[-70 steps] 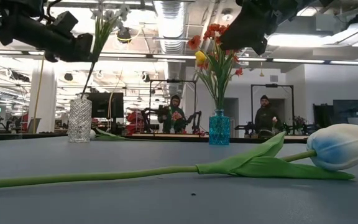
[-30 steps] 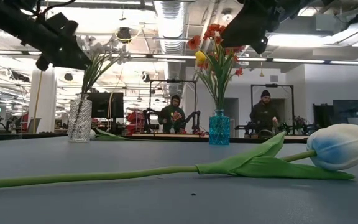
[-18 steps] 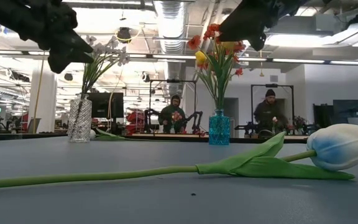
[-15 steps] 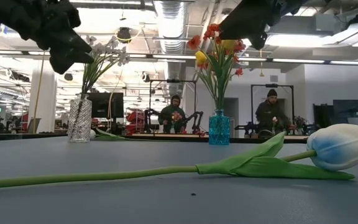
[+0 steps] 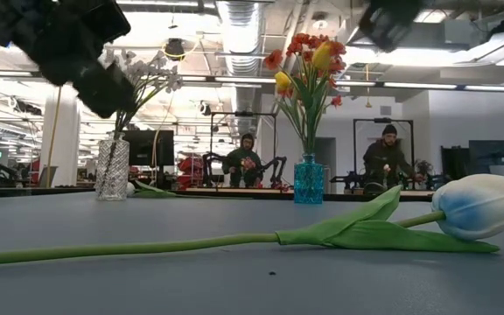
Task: Sort flowers into vase by color
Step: Put the white flowers into the transparent vase
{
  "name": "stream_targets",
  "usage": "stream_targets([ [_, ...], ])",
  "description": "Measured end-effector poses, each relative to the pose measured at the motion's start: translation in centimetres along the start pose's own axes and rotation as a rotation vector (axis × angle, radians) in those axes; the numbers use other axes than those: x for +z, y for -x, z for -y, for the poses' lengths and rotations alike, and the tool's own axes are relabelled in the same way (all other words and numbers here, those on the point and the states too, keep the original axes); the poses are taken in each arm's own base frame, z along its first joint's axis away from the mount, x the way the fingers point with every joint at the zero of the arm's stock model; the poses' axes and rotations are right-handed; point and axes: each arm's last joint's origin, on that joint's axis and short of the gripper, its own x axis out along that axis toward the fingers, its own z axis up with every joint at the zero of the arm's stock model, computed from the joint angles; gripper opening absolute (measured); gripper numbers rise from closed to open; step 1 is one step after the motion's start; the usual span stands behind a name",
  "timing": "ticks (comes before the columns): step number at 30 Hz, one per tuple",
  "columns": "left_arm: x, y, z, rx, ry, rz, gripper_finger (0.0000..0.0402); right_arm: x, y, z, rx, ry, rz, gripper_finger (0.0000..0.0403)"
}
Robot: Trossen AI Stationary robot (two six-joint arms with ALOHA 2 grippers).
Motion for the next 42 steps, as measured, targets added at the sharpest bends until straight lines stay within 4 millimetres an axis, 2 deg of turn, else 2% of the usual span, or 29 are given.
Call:
stream_targets([
  [8, -1.3, -2.8, 3.7, -0.119, -0.085, -0.030, 0.0135, -4.2, 0.1, -4.2, 0.091, -0.024, -0.283, 0.0131],
  [13, 0.3, -5.4, 7.7, -0.056, -0.087, -0.023, 0.0135, -6.1, 0.7, -5.2, 0.059, 0.009, -0.412, 0.0122],
  [19, 2.6, -10.1, 13.4, 0.009, -0.152, -0.081, 0.0135, -7.3, 1.1, -6.1, 0.055, 0.002, -0.489, 0.0121],
  [24, 3.4, -14.0, 16.1, 0.056, -0.075, -0.167, 0.0135, -8.4, 1.6, -7.8, 0.109, 0.057, -0.520, 0.0121],
  [28, 3.4, -16.4, 17.0, 0.135, -0.041, -0.199, 0.0135, -9.2, 2.0, -8.8, 0.124, 0.126, -0.528, 0.0120],
  [34, 2.3, -19.0, 16.7, 0.238, 0.012, -0.238, 0.0135, -10.0, 2.4, -9.5, 0.114, 0.169, -0.536, 0.0120],
  [39, 0.8, -20.5, 15.9, 0.294, 0.052, -0.256, 0.0135, -10.1, 2.5, -9.7, 0.119, 0.177, -0.539, 0.0120],
  [42, 0.6, -20.9, 15.7, 0.311, 0.107, -0.241, 0.0135, -10.1, 2.5, -9.7, 0.119, 0.178, -0.539, 0.0120],
])
